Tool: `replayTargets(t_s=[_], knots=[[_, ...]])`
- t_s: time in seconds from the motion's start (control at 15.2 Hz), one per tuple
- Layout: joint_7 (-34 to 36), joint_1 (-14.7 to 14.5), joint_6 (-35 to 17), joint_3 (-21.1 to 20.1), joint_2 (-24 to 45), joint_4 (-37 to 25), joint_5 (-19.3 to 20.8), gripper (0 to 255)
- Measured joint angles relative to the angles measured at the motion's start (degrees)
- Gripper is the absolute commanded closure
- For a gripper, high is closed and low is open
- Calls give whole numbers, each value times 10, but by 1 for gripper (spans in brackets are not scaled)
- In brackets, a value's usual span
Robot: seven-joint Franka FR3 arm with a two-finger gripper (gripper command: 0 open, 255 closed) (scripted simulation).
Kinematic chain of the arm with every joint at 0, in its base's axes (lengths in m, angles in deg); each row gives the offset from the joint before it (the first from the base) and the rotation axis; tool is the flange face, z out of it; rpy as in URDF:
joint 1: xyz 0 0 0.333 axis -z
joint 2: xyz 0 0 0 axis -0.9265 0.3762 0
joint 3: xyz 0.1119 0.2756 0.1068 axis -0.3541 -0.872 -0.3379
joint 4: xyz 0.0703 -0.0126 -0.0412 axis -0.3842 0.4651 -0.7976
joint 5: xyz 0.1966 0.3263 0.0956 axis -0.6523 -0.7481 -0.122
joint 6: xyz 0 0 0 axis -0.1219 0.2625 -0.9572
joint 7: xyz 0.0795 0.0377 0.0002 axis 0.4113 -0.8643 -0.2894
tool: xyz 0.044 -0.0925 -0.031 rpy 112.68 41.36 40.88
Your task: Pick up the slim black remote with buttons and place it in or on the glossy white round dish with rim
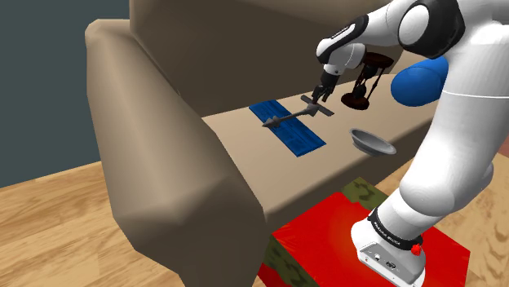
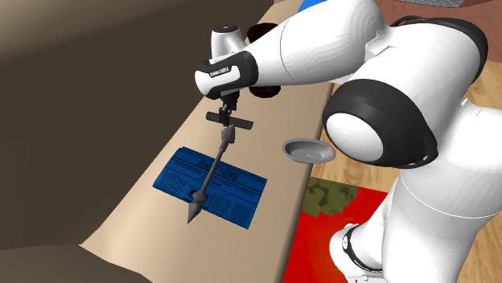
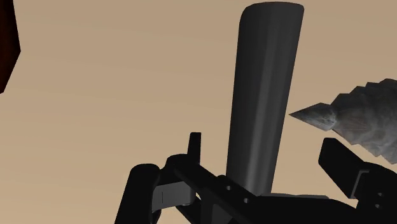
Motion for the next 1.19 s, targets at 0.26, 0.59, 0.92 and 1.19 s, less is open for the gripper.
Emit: replayTargets(t_s=[0.26,0.59,0.92,1.19], knots=[[-4,1,-16,-3,9,7,-6,0],[-5,1,-17,-4,11,7,-7,255],[-3,3,-16,-1,11,1,-7,255],[-2,1,-17,-1,8,4,-5,255]])
